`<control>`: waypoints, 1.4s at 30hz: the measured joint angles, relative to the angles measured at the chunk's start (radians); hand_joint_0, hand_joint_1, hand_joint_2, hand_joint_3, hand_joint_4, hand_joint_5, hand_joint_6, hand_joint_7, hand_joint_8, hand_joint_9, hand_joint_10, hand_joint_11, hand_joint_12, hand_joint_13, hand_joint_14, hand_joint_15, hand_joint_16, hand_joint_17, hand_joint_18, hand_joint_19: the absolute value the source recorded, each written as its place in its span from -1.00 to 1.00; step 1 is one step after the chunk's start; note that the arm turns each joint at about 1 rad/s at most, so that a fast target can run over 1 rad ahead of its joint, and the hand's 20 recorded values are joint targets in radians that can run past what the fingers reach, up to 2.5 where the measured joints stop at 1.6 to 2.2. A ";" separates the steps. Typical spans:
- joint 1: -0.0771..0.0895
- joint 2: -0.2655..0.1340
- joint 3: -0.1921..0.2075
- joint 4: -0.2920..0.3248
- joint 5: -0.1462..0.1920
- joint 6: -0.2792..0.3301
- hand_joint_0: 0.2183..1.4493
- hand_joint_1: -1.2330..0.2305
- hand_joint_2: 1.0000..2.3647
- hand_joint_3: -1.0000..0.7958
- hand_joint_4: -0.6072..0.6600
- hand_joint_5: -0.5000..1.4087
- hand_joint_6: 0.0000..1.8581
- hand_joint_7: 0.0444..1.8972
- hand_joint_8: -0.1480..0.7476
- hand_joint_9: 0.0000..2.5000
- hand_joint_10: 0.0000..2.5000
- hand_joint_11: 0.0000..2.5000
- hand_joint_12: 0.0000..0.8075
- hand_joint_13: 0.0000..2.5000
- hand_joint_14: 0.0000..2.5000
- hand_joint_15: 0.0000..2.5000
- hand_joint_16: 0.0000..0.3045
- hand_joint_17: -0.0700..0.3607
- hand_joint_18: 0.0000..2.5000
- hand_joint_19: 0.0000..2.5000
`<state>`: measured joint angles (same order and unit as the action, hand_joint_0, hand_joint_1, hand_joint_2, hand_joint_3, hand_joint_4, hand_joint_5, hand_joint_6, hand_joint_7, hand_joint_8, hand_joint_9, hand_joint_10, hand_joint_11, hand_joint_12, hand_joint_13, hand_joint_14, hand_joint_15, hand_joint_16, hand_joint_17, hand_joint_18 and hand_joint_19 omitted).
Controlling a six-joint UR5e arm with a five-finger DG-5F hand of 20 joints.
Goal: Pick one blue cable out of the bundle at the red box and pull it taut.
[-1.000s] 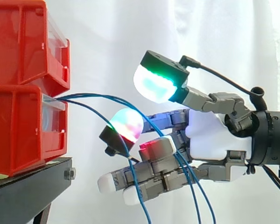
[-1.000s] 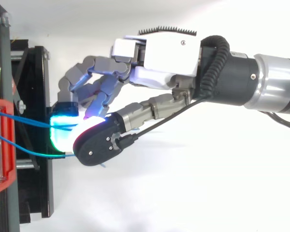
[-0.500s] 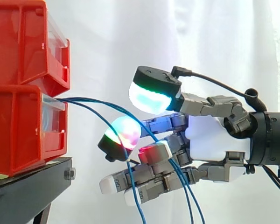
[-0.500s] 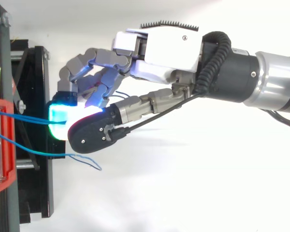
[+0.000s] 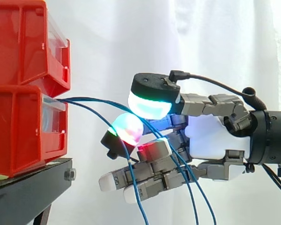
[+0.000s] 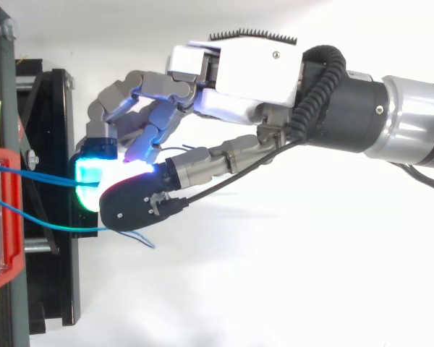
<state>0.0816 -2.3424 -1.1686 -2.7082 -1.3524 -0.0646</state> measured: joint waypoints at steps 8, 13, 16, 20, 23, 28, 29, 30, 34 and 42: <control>0.000 0.000 0.001 0.000 -0.001 0.000 -0.18 -0.62 -0.99 -0.29 0.09 -0.66 0.00 0.00 0.20 -0.20 -0.99 0.11 0.13 -0.60 -0.99 -0.85 -0.62 -0.07 -0.60 -0.79; 0.000 0.000 0.002 -0.001 -0.001 0.000 -0.17 -0.64 -1.00 -0.44 0.17 -0.66 0.00 -0.06 0.20 -0.22 -0.99 0.09 0.14 -0.60 -0.99 -0.87 -0.62 -0.07 -0.60 -0.81; 0.000 0.000 0.002 -0.001 -0.001 0.000 -0.40 -0.61 -1.00 -0.44 0.20 -0.66 -0.01 -0.07 0.22 -0.23 -0.99 0.09 0.14 -0.63 -0.99 -0.88 -0.62 -0.06 -0.62 -0.77; 0.000 0.000 0.002 0.000 -0.001 0.000 -0.54 -0.43 -1.00 -0.44 0.24 -0.66 -0.01 -0.09 0.30 -0.20 -1.00 0.08 0.18 -0.64 -1.00 -0.89 -0.59 -0.02 -0.62 -0.75; 0.000 0.000 0.002 -0.001 -0.001 0.001 -0.56 -0.28 -1.00 -0.44 0.25 -0.65 -0.02 -0.08 0.31 -0.18 -1.00 0.07 0.18 -0.64 -1.00 -0.89 -0.58 -0.01 -0.62 -0.73; 0.001 0.000 0.002 -0.001 -0.001 0.001 -0.42 -0.17 -0.99 -0.36 0.22 -0.64 -0.03 -0.02 0.26 -0.15 -0.99 0.06 0.11 -0.64 -0.99 -0.87 -0.62 -0.07 -0.65 -0.71; 0.001 0.000 0.002 -0.002 -0.001 0.000 -0.40 -0.17 -0.99 -0.29 0.21 -0.64 -0.02 0.00 0.25 -0.15 -0.99 0.05 0.10 -0.64 -1.00 -0.88 -0.62 -0.08 -0.65 -0.72; 0.001 0.000 0.002 -0.002 -0.001 0.000 -0.40 -0.18 -0.99 -0.28 0.21 -0.64 -0.02 0.00 0.25 -0.15 -0.99 0.06 0.10 -0.64 -0.99 -0.88 -0.62 -0.08 -0.65 -0.72; 0.001 0.000 0.001 -0.002 -0.001 0.000 -0.37 -0.30 -0.98 -0.16 0.21 -0.64 -0.01 0.01 0.24 -0.15 -0.99 0.07 0.10 -0.63 -0.99 -0.87 -0.63 -0.08 -0.64 -0.72; 0.001 0.000 0.002 -0.002 -0.001 0.001 -0.25 -0.47 -0.98 -0.26 0.08 -0.65 0.00 -0.04 0.19 -0.12 -1.00 0.15 0.12 -0.60 -0.99 -0.87 -0.63 -0.08 -0.62 -0.77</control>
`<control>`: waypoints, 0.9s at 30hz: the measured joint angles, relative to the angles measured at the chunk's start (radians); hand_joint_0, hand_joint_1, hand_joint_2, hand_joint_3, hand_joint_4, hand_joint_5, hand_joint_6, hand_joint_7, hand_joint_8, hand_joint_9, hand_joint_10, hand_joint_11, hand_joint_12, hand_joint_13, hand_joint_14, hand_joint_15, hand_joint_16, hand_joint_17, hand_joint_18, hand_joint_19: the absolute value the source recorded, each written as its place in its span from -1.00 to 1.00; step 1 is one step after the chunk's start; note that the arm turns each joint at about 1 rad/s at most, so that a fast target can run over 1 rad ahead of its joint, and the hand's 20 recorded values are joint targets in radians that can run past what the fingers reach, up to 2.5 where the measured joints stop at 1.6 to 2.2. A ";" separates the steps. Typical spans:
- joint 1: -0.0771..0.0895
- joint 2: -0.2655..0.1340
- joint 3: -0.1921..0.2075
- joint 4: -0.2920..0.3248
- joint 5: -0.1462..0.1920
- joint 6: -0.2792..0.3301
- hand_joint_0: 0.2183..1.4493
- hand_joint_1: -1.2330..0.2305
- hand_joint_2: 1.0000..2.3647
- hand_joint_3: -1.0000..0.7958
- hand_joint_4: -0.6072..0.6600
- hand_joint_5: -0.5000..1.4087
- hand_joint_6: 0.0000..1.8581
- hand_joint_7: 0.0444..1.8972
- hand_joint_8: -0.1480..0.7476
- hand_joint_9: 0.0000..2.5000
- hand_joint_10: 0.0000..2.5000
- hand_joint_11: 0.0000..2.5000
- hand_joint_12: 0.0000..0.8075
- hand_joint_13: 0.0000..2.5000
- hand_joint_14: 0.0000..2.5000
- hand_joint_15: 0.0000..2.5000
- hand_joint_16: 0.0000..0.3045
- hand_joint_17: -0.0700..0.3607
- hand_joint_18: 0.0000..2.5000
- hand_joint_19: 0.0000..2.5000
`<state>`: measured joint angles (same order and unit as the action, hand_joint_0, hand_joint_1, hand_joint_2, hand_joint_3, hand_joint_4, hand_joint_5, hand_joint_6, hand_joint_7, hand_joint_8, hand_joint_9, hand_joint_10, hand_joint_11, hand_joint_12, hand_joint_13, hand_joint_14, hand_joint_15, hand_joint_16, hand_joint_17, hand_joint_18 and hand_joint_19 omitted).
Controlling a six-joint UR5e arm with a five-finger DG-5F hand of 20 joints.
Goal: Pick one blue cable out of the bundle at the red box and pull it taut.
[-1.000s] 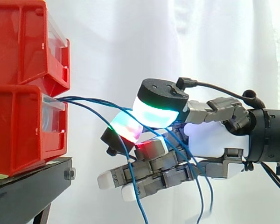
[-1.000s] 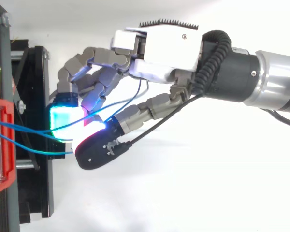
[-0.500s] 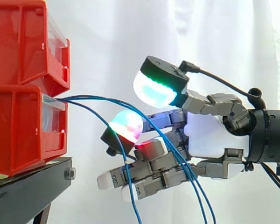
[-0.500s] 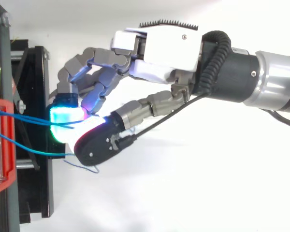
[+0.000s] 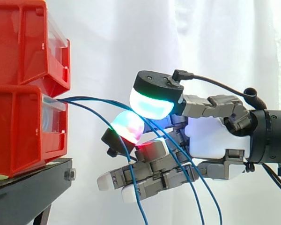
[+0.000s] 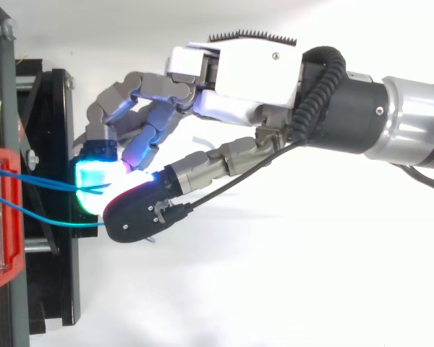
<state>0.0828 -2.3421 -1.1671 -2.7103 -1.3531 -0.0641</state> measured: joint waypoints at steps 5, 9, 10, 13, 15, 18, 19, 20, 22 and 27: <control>0.001 0.000 0.000 0.001 0.000 0.000 -0.14 -0.59 -1.00 -0.44 0.07 -0.66 0.00 -0.04 0.15 -0.13 -1.00 0.19 0.15 -0.59 -0.99 -0.88 -0.63 -0.08 -0.61 -0.81; 0.002 0.000 0.000 0.001 0.000 0.001 -0.12 -0.63 -1.00 -0.44 0.13 -0.66 0.00 -0.06 0.18 -0.15 -1.00 0.17 0.16 -0.59 -1.00 -0.90 -0.62 -0.08 -0.60 -0.83; 0.002 0.000 0.000 0.001 0.000 0.001 -0.13 -0.64 -1.00 -0.44 0.15 -0.66 0.00 -0.07 0.18 -0.16 -1.00 0.17 0.17 -0.60 -1.00 -0.90 -0.62 -0.07 -0.60 -0.84; 0.003 0.000 0.000 0.001 0.000 0.002 -0.22 -0.67 -1.00 -0.44 0.16 -0.66 0.00 -0.08 0.18 -0.17 -1.00 0.17 0.16 -0.61 -1.00 -0.91 -0.62 -0.08 -0.60 -0.83; 0.003 0.000 0.000 0.001 0.000 0.001 -0.31 -0.67 -1.00 -0.44 0.17 -0.66 0.00 -0.07 0.20 -0.17 -1.00 0.16 0.16 -0.62 -1.00 -0.92 -0.62 -0.08 -0.61 -0.82; 0.003 0.000 0.000 0.000 0.000 0.001 -0.56 -0.52 -1.00 -0.44 0.23 -0.66 -0.01 -0.09 0.28 -0.16 -1.00 0.15 0.20 -0.64 -1.00 -0.93 -0.59 -0.02 -0.61 -0.78; 0.003 0.000 0.000 0.000 0.000 0.001 -0.60 -0.41 -1.00 -0.44 0.24 -0.65 -0.01 -0.09 0.33 -0.14 -1.00 0.13 0.22 -0.63 -1.00 -0.93 -0.58 0.00 -0.60 -0.76; 0.003 0.000 0.001 0.000 -0.001 0.001 -0.63 -0.27 -1.00 -0.44 0.24 -0.64 -0.02 -0.09 0.36 -0.11 -1.00 0.11 0.23 -0.63 -1.00 -0.93 -0.57 0.01 -0.60 -0.76; 0.003 0.000 0.000 0.000 -0.001 0.001 -0.61 -0.13 -1.00 -0.44 0.23 -0.63 -0.02 -0.06 0.35 -0.10 -1.00 0.10 0.22 -0.64 -1.00 -0.93 -0.57 0.00 -0.62 -0.75; 0.002 0.000 0.000 0.001 -0.001 0.001 -0.41 -0.06 -0.99 -0.36 0.19 -0.62 -0.03 0.03 0.25 -0.10 -0.99 0.10 0.10 -0.66 -1.00 -0.92 -0.63 -0.09 -0.67 -0.72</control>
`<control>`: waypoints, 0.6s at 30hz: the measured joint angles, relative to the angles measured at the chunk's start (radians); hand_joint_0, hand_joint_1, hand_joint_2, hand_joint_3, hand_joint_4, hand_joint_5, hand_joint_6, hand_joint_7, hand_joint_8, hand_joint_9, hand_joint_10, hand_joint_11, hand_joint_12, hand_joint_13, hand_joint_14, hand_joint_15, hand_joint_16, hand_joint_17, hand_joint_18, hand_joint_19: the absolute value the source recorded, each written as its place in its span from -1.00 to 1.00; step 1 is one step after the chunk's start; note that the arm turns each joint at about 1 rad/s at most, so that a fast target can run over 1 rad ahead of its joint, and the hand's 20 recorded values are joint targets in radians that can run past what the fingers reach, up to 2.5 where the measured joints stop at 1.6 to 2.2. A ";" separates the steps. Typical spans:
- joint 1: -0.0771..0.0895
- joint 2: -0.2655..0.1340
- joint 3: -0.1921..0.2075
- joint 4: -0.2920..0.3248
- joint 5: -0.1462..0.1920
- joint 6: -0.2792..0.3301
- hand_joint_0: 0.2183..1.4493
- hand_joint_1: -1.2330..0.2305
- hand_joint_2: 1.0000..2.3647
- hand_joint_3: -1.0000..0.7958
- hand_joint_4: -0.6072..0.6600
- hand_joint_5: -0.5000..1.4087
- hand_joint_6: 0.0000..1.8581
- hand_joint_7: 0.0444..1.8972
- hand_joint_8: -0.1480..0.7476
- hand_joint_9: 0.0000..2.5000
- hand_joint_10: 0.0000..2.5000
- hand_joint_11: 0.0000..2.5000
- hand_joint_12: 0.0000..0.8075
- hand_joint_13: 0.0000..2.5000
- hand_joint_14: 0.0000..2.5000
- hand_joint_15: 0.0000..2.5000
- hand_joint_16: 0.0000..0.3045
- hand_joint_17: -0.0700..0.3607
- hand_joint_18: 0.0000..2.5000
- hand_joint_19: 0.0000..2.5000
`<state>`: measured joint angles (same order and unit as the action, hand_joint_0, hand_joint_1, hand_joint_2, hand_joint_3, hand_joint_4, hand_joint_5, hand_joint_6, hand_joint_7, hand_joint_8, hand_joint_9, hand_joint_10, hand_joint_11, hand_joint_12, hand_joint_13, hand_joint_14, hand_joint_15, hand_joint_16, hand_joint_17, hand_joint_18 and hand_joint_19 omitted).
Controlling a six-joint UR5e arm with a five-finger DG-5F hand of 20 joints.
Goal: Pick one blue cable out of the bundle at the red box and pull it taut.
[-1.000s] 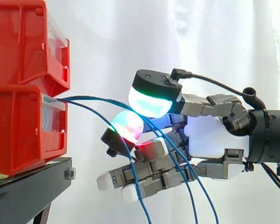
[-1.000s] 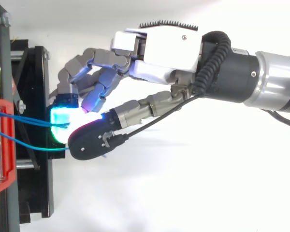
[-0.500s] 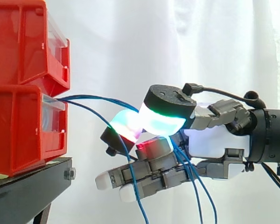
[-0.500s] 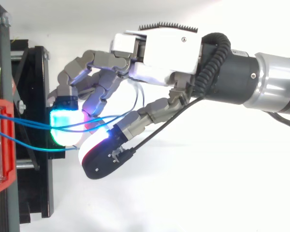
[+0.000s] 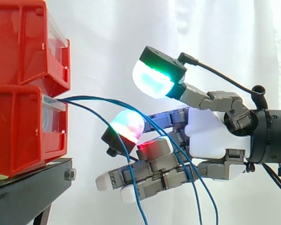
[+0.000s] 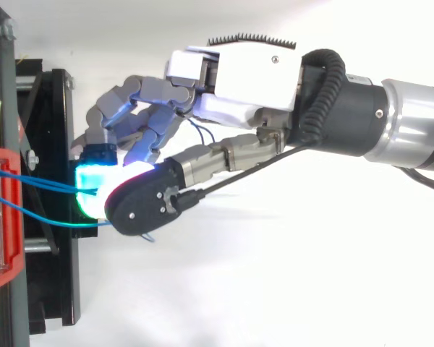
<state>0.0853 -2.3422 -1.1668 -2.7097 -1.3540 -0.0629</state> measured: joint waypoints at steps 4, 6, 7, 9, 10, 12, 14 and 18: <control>0.000 0.000 0.000 0.000 0.000 0.000 -0.40 -0.22 -0.98 -0.21 0.20 -0.62 -0.03 0.05 0.23 -0.10 -1.00 0.12 0.10 -0.64 -1.00 -0.92 -0.64 -0.10 -0.65 -0.73; 0.000 0.000 0.000 0.000 0.000 0.000 -0.39 -0.28 -0.98 -0.17 0.21 -0.62 -0.02 0.03 0.27 -0.09 -1.00 0.11 0.13 -0.63 -1.00 -0.93 -0.62 -0.07 -0.63 -0.75; 0.000 0.000 0.000 -0.001 0.001 0.000 -0.39 -0.31 -0.98 -0.15 0.21 -0.62 -0.02 0.03 0.28 -0.09 -1.00 0.11 0.13 -0.63 -1.00 -0.93 -0.62 -0.07 -0.63 -0.75; 0.000 0.000 0.000 -0.001 0.001 0.000 -0.36 -0.39 -0.98 -0.12 0.21 -0.62 -0.01 0.05 0.27 -0.10 -1.00 0.12 0.13 -0.62 -1.00 -0.93 -0.62 -0.08 -0.62 -0.76; 0.000 0.000 0.000 -0.001 0.001 0.000 -0.34 -0.43 -0.98 -0.11 0.16 -0.63 -0.02 0.09 0.25 -0.11 -1.00 0.13 0.12 -0.62 -1.00 -0.93 -0.63 -0.09 -0.62 -0.75; -0.001 0.000 0.000 -0.001 0.001 0.000 -0.28 -0.50 -0.97 -0.11 0.06 -0.64 0.01 0.06 0.22 -0.12 -1.00 0.14 0.10 -0.62 -1.00 -0.92 -0.64 -0.10 -0.62 -0.77; 0.000 0.000 0.000 -0.001 0.001 0.000 -0.20 -0.57 -0.98 -0.18 0.01 -0.64 0.02 0.06 0.20 -0.13 -1.00 0.15 0.13 -0.61 -1.00 -0.92 -0.64 -0.10 -0.60 -0.79; 0.000 0.000 0.000 0.001 0.000 0.000 -0.12 -0.61 -0.99 -0.33 -0.03 -0.65 0.02 0.03 0.19 -0.15 -1.00 0.17 0.13 -0.60 -1.00 -0.91 -0.64 -0.10 -0.60 -0.82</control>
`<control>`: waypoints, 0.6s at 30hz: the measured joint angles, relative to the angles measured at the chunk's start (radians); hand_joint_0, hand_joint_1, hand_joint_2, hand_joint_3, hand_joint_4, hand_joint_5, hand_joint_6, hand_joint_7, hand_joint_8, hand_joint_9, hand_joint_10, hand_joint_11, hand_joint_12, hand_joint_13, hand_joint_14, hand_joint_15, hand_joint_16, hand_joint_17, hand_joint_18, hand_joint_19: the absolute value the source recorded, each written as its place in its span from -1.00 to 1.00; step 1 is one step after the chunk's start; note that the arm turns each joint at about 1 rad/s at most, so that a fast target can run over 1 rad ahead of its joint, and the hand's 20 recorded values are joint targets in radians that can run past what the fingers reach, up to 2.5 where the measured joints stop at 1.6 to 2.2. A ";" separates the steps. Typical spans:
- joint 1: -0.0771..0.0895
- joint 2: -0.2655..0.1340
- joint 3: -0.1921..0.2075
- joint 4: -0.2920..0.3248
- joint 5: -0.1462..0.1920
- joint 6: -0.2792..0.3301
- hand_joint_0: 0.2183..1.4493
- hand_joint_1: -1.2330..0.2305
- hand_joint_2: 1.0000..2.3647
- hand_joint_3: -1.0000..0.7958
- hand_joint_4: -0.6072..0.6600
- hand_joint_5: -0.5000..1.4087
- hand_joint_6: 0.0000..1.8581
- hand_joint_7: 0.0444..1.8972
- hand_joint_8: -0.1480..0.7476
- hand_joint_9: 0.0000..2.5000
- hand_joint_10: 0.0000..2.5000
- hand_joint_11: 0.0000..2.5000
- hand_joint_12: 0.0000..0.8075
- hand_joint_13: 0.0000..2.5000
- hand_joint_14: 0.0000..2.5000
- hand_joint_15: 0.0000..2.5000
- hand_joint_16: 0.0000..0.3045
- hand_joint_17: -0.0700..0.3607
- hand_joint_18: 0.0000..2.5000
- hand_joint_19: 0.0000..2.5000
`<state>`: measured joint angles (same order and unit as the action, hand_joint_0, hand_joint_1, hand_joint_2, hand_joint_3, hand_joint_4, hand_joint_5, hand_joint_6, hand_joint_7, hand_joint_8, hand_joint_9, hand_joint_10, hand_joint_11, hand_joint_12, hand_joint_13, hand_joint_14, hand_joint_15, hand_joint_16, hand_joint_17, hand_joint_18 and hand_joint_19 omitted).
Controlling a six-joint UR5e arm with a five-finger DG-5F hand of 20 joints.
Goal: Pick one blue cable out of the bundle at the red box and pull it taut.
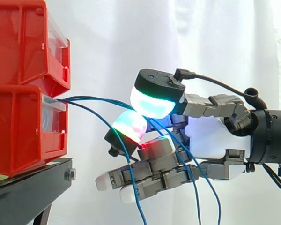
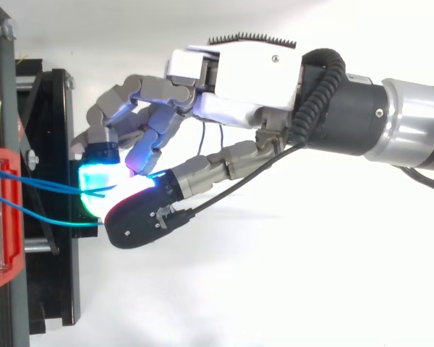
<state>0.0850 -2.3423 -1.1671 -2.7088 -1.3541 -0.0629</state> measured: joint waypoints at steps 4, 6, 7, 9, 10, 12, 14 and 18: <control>0.000 0.000 0.000 0.001 0.000 0.000 -0.04 -0.62 -1.00 -0.44 -0.01 -0.66 0.02 0.05 0.17 -0.16 -1.00 0.15 0.15 -0.60 -1.00 -0.90 -0.63 -0.09 -0.60 -0.83; 0.000 0.000 0.000 0.001 0.000 0.000 -0.04 -0.62 -1.00 -0.44 -0.03 -0.66 0.02 0.05 0.17 -0.17 -1.00 0.13 0.15 -0.60 -1.00 -0.91 -0.63 -0.09 -0.59 -0.83; 0.000 0.000 0.000 0.001 0.000 0.000 -0.06 -0.62 -1.00 -0.44 -0.01 -0.66 0.02 0.02 0.16 -0.18 -1.00 0.13 0.15 -0.60 -1.00 -0.91 -0.63 -0.09 -0.59 -0.84; 0.000 0.000 0.000 0.001 0.000 0.000 -0.14 -0.64 -1.00 -0.44 0.06 -0.65 0.01 -0.02 0.16 -0.18 -1.00 0.14 0.15 -0.60 -1.00 -0.91 -0.63 -0.08 -0.59 -0.84; 0.001 0.000 0.001 0.001 0.000 0.000 -0.22 -0.66 -1.00 -0.44 0.07 -0.65 0.01 -0.04 0.16 -0.18 -1.00 0.13 0.15 -0.61 -1.00 -0.91 -0.63 -0.08 -0.59 -0.83; 0.001 0.000 0.000 0.001 0.000 0.000 -0.33 -0.67 -1.00 -0.44 0.09 -0.65 0.00 -0.03 0.17 -0.18 -1.00 0.13 0.14 -0.63 -1.00 -0.93 -0.63 -0.09 -0.61 -0.82; 0.001 0.000 0.000 0.002 0.000 0.000 -0.49 -0.63 -1.00 -0.44 0.13 -0.64 -0.01 -0.02 0.21 -0.18 -1.00 0.12 0.17 -0.64 -1.00 -0.93 -0.62 -0.07 -0.62 -0.80; 0.000 0.000 0.001 0.002 0.000 -0.001 -0.64 -0.41 -1.00 -0.44 0.17 -0.63 -0.02 -0.04 0.30 -0.14 -1.00 0.09 0.22 -0.65 -1.00 -0.94 -0.57 0.00 -0.61 -0.77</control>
<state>0.0853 -2.3421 -1.1663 -2.7071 -1.3545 -0.0634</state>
